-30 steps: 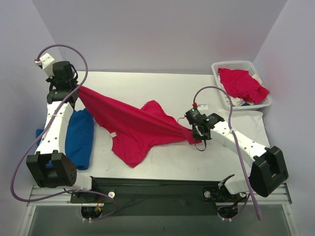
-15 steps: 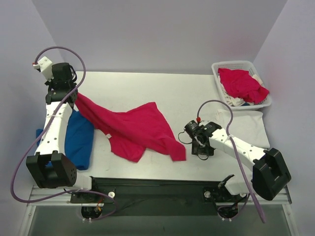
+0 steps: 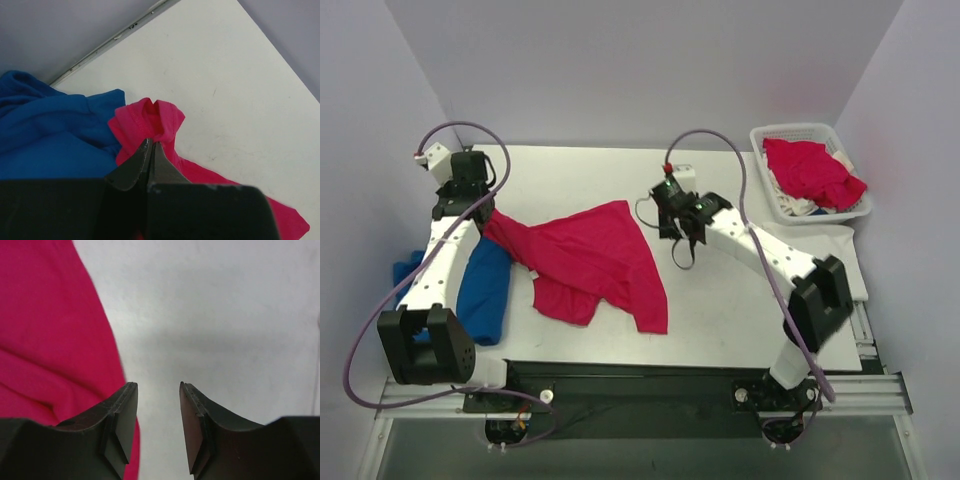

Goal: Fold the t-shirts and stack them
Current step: Flatten out the tshirt

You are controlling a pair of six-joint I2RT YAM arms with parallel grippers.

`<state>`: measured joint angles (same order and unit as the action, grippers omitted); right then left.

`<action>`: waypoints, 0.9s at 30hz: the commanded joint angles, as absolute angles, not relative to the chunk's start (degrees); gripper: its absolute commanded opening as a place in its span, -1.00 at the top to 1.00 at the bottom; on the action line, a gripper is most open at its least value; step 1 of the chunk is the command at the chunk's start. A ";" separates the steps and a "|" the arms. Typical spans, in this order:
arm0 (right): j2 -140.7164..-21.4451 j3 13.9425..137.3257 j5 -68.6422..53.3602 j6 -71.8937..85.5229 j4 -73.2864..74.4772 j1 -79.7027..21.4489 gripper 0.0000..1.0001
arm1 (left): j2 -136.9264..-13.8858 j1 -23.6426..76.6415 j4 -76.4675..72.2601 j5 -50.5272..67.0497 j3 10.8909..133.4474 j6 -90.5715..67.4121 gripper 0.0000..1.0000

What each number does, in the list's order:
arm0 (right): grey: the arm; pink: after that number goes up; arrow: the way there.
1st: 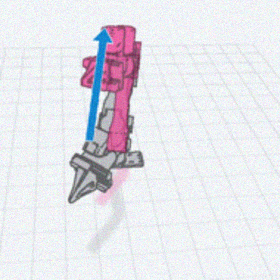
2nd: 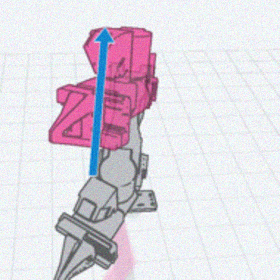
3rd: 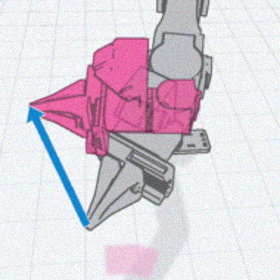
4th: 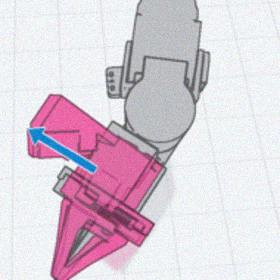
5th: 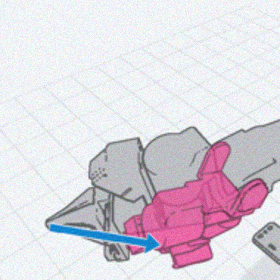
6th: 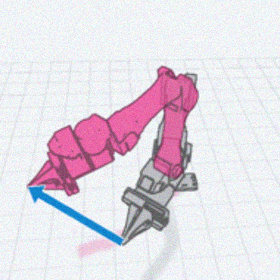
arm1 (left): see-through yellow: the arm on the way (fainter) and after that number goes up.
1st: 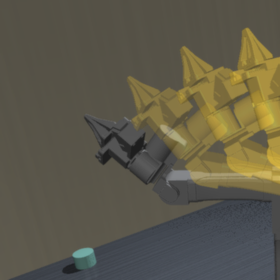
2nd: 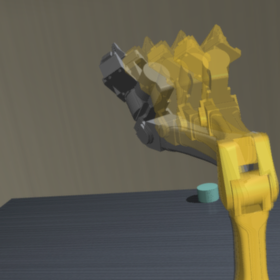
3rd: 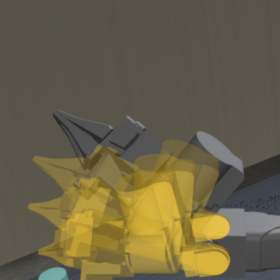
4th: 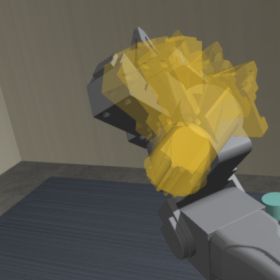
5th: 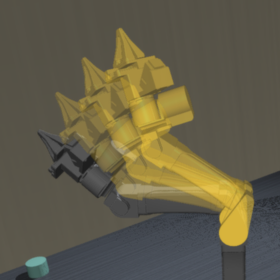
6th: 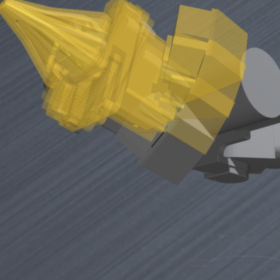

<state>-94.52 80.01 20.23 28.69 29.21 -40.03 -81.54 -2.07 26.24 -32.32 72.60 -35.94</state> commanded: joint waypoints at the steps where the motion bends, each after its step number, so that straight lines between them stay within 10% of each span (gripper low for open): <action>1: -108.06 90.92 16.19 18.65 23.91 -38.68 0.24 | -79.72 -0.44 24.70 -32.86 71.02 -37.53 1.00; 27: -140.53 117.86 -16.79 16.26 6.69 -31.20 0.19 | -81.56 1.67 23.47 -31.20 69.87 -38.06 1.00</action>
